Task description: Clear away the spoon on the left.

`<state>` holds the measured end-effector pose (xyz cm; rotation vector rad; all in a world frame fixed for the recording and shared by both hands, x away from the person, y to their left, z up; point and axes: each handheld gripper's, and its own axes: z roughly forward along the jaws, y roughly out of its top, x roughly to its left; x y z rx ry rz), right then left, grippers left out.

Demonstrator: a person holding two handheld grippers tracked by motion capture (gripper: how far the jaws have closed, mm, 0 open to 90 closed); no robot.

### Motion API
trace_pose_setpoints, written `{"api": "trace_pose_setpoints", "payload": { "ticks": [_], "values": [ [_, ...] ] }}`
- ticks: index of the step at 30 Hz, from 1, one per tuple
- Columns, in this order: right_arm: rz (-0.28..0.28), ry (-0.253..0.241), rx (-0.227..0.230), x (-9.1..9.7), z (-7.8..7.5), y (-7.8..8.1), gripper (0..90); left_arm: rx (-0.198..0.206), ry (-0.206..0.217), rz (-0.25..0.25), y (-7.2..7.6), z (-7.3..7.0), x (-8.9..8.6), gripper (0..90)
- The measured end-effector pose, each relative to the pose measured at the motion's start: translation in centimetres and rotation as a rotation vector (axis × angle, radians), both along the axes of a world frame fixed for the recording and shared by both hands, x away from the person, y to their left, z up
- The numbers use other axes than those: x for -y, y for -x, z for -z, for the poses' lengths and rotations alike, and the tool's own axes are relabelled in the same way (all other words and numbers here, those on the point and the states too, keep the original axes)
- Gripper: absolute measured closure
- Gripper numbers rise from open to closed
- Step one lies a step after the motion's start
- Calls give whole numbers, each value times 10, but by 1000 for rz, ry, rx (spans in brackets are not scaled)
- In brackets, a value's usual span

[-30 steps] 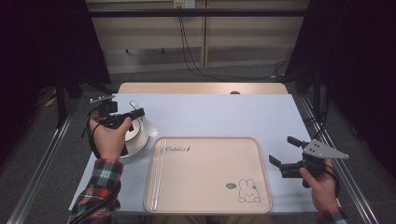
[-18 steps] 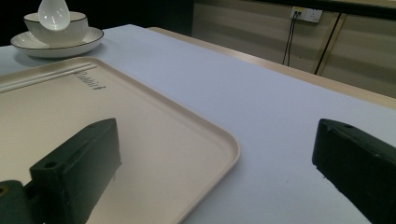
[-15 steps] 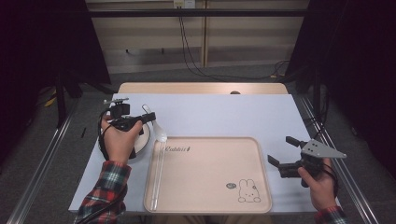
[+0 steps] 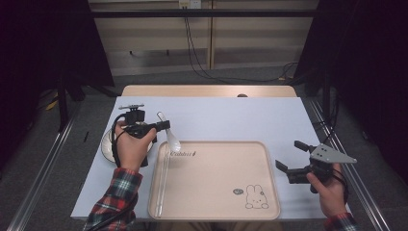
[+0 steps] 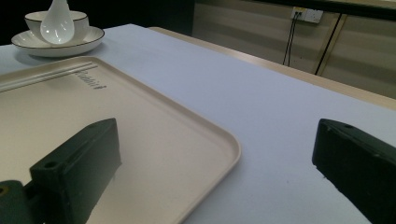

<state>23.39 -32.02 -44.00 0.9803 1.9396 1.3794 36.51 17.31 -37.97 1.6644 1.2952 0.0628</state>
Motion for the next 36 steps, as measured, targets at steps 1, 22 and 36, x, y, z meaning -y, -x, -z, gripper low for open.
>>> {"api": "trace_pose_setpoints", "payload": {
  "ticks": [1, 22, 36],
  "values": [
    [-1, 2, 2, 0, 0, 0, 4, -3, 7, -5, 0, 1, 1, 863],
    [0, 7, -1, -2, 0, 2, 4, -43, -43, 84, 5, 15, 21, 862],
    [5, 11, 2, -1, 0, 3, 4, -95, -74, 117, 8, 37, 27, 862]
  ]
}}
